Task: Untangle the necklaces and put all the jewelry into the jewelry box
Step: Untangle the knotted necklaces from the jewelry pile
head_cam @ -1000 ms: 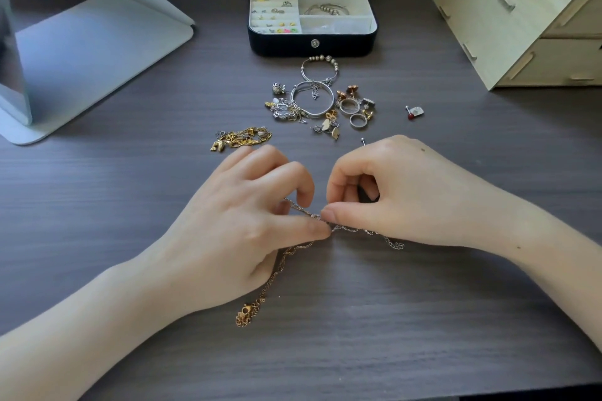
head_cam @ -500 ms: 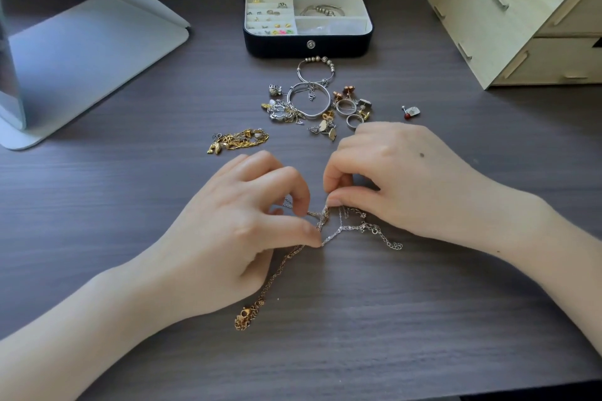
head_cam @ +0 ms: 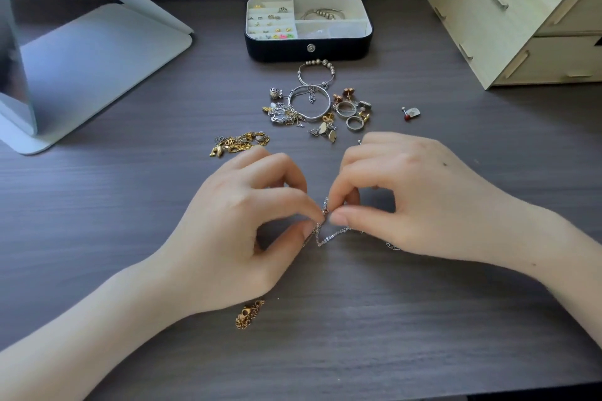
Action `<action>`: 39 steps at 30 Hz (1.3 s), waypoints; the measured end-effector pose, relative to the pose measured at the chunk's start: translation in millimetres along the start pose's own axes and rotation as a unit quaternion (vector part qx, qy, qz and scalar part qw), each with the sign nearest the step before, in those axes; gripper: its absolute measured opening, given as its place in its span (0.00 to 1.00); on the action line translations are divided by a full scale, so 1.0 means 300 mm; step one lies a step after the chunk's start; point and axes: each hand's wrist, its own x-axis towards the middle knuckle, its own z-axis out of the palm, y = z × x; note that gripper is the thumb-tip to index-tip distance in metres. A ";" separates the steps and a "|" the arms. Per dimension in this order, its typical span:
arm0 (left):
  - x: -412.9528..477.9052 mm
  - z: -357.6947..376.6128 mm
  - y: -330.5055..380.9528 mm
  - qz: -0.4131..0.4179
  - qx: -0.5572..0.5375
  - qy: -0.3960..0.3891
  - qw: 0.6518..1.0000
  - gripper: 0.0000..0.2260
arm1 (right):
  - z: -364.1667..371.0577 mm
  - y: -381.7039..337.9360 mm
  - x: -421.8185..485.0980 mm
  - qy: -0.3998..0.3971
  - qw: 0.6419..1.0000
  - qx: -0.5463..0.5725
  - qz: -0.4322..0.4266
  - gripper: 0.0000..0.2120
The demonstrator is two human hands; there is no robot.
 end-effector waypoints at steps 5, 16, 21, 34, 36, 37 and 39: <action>0.017 0.007 -0.031 -0.062 -0.003 -0.010 0.998 0.09 | 0.010 -0.012 -0.015 -0.045 0.998 -0.045 -0.029 0.10; 0.027 0.018 -0.050 -0.055 0.004 -0.037 0.998 0.08 | 0.037 -0.044 -0.018 -0.015 0.999 -0.019 -0.042 0.10; 0.022 0.012 -0.056 -0.061 0.009 -0.027 0.998 0.09 | 0.031 -0.044 -0.030 -0.068 0.987 0.144 0.031 0.05; -0.003 0.011 0.000 0.000 0.010 0.000 1.000 0.08 | -0.003 -0.049 -0.020 -0.059 0.944 0.308 0.100 0.04; 0.000 0.024 0.005 0.002 0.018 -0.006 1.000 0.08 | -0.005 -0.048 -0.019 -0.053 0.944 0.309 0.101 0.05; 0.003 0.029 0.006 0.001 0.015 -0.003 1.000 0.07 | -0.007 -0.048 -0.020 -0.049 0.944 0.310 0.102 0.06; 0.007 0.033 0.009 0.001 0.003 0.007 1.000 0.06 | -0.014 -0.050 -0.022 -0.042 0.941 0.318 0.106 0.06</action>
